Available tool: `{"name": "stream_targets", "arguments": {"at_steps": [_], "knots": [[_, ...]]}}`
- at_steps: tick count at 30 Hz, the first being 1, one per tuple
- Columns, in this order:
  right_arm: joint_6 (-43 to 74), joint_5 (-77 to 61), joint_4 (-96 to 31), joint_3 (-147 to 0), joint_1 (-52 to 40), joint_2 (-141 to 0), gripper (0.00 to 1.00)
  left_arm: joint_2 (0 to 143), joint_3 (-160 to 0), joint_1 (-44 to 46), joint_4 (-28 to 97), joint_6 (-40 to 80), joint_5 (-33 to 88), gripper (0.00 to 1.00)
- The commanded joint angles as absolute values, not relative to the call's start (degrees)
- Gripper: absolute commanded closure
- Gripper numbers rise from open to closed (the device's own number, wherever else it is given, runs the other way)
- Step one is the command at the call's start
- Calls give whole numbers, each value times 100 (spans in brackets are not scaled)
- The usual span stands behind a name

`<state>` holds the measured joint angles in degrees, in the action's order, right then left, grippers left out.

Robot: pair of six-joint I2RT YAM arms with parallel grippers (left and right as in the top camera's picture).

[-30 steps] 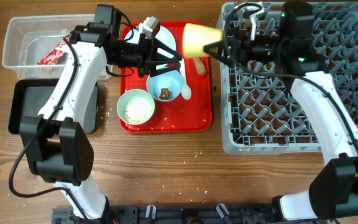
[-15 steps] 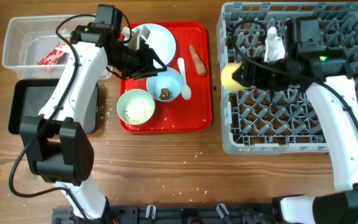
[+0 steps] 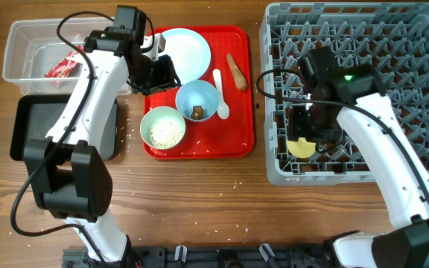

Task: Sort waste into correct bins and load items into the dishwasher rack
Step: 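Place the yellow cup upside down in the dish rack with the right gripper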

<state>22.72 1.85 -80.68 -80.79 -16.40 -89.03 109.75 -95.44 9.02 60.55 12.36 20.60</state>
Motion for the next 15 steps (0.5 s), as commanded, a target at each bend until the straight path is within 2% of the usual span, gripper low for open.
{"name": "stream_targets", "arguments": {"at_steps": [1, 6, 7, 8, 9, 11, 14, 15], "knots": [[2399, 316, -7706, -7649, -1653, -8980, 78, 10886, -9618, 917, 6062, 1262, 1940, 59], [2248, 45, -7308, -7137, -1653, -8991, 75, 10886, -9618, 917, 6062, 1262, 1942, 58], [2250, 36, -7273, -7098, -1653, -8991, 66, 10886, -9618, 917, 6062, 1262, 1940, 58], [2248, 36, -7255, -7089, -1653, -8991, 43, 10886, -9618, 917, 6062, 1262, 1940, 57], [2250, 34, -7212, -7091, -1653, -8991, 26, 10886, -9618, 917, 6062, 1262, 1940, 57], [2250, -14, -7109, -7102, -1651, -8991, 8, 10886, -9618, 917, 6062, 1262, 1942, 57], [2252, -49, -7144, -7286, -1647, -8991, 0, 10886, -9618, 917, 6058, 1260, 1940, 54], [2252, -49, -7196, -7397, -1647, -8989, 1, 10886, -9618, 917, 6058, 1260, 1940, 53]]}}
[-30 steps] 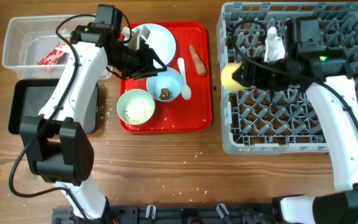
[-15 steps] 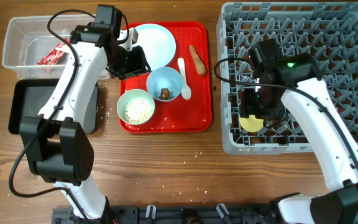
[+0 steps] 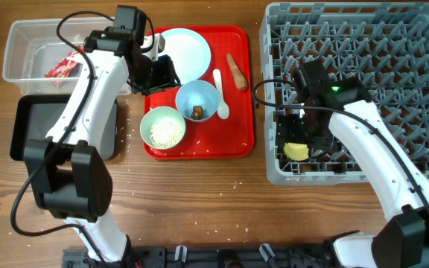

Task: Sort waste into correct bins and load items into the dishwasher rack
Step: 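Place the yellow cup upside down in the dish rack with the right gripper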

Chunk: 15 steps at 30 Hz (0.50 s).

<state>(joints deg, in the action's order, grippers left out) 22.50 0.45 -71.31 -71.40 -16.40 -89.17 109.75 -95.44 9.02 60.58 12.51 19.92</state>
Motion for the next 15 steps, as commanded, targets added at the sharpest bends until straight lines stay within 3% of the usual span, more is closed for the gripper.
{"name": "stream_targets", "arguments": {"at_steps": [1, 9, 15], "knots": [[2252, -49, -7269, -7570, -1647, -8989, 1, 10886, -9618, 917, 6058, 1260, 1940, 53], [1804, -523, -7395, -9085, -1649, -8978, 2, 10886, -9618, 917, 6064, 1260, 1820, 47], [1824, -1361, -6683, -9137, -1776, -9063, 4, 10886, -9618, 913, 6276, 1262, 1194, 41]]}}
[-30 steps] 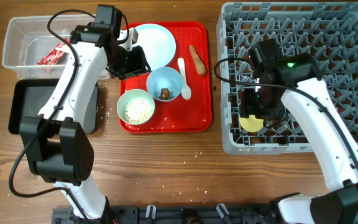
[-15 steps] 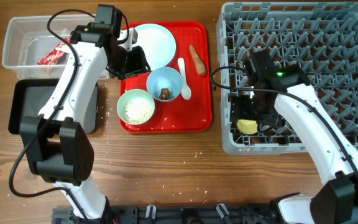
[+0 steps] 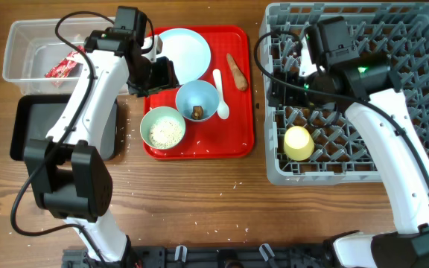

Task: Sort waste into correct bins and load items into the dishwasher rack
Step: 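Place the yellow cup upside down in the dish rack with the right gripper, then grasp the mint-green rice bowl with the left gripper and carry it left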

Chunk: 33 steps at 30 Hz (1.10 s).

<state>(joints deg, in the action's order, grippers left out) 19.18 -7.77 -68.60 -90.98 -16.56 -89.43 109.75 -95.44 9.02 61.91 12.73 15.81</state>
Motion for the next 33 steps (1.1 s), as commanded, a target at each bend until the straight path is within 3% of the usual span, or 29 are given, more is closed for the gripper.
{"name": "stream_targets", "arguments": {"at_steps": [1, 9, 26, 30, 33], "knots": [[1822, -1358, -6624, -9137, -1806, -9078, 4, 10886, -9618, 930, 6335, 1262, 1201, 42], [1664, -1048, -6388, -9137, -1680, -9098, 4, 10886, -9170, 1835, 6941, 1050, 368, 51], [1500, -681, -6386, -9137, -1680, -9098, 4, 10886, -7376, 2482, 5384, 934, 56, 75], [1496, -681, -6388, -9137, -1680, -9098, 4, 10886, -7194, 2578, 5146, 941, 54, 96], [1452, -683, -6386, -9137, -1680, -9098, 4, 10886, -7201, 2561, 5183, 941, 54, 96]]}}
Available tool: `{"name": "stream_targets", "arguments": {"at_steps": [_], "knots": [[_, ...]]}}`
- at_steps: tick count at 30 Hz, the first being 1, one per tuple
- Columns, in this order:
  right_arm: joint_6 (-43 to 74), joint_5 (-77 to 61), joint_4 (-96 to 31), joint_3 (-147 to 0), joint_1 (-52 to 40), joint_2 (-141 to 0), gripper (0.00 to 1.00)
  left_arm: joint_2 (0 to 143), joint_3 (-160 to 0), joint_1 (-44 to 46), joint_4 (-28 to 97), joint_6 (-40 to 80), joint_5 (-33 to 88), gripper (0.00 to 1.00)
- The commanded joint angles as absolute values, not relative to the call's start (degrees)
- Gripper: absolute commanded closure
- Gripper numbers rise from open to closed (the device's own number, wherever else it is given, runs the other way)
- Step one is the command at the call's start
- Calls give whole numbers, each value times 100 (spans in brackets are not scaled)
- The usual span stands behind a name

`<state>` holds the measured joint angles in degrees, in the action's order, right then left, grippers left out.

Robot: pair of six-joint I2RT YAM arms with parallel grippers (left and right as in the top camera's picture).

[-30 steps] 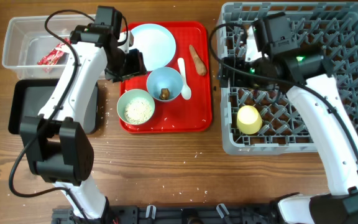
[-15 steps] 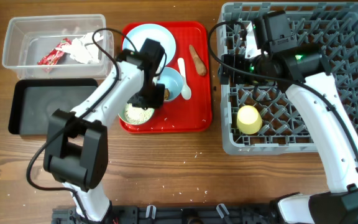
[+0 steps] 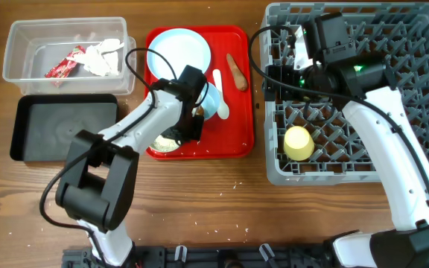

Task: Sort waste into correct bins and load items into the dishwasher rack
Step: 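Grasp the mint-green rice bowl with the left gripper and carry it left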

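On the red tray (image 3: 237, 141) lie a white plate (image 3: 173, 48), a brown food scrap (image 3: 237, 71), a white spoon (image 3: 220, 93) and a blue bowl (image 3: 214, 100) holding a brown scrap. A green bowl of rice (image 3: 162, 143) is mostly hidden under my left arm. My left gripper (image 3: 192, 123) hangs over the two bowls, its jaws hidden by the wrist. A yellow cup (image 3: 298, 143) sits upside down in the front left of the grey dishwasher rack (image 3: 393, 45). My right gripper (image 3: 272, 76) hovers open over the rack's left edge, holding nothing.
A clear bin (image 3: 21, 45) at the back left holds a red wrapper (image 3: 65, 63) and crumpled white tissue (image 3: 103, 59). A black bin (image 3: 62, 126) sits in front of it. Crumbs dot the wooden table.
My left arm has moved from the tray's back-left edge to over the two bowls, uncovering white tissue in the clear bin. My right gripper has hardly moved.
My right gripper was low in the rack's front left with the yellow cup, and still there half a second later. Then it was raised, with the cup left upside down in the rack. My left arm stayed by the plate until now.
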<state>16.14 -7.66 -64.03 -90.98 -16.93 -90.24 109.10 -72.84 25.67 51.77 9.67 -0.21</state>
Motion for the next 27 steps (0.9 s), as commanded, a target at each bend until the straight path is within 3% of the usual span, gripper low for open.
{"name": "stream_targets", "arguments": {"at_steps": [1, 11, 19, 27], "knots": [[1450, -679, -6381, -9137, -1680, -9098, 4, 10884, -7210, 2558, 5205, 943, 54, 96], [1404, -685, -6320, -9137, -1680, -9098, 4, 10626, -8899, 2307, 6818, 1166, 80, 96], [1317, -681, -6300, -9137, -1680, -9098, 4, 9911, -9301, 1428, 7037, 2121, 403, 96], [1155, -685, -6217, -9137, -1682, -9098, 5, 9782, -9225, 303, 7467, 1859, 943, 96]]}}
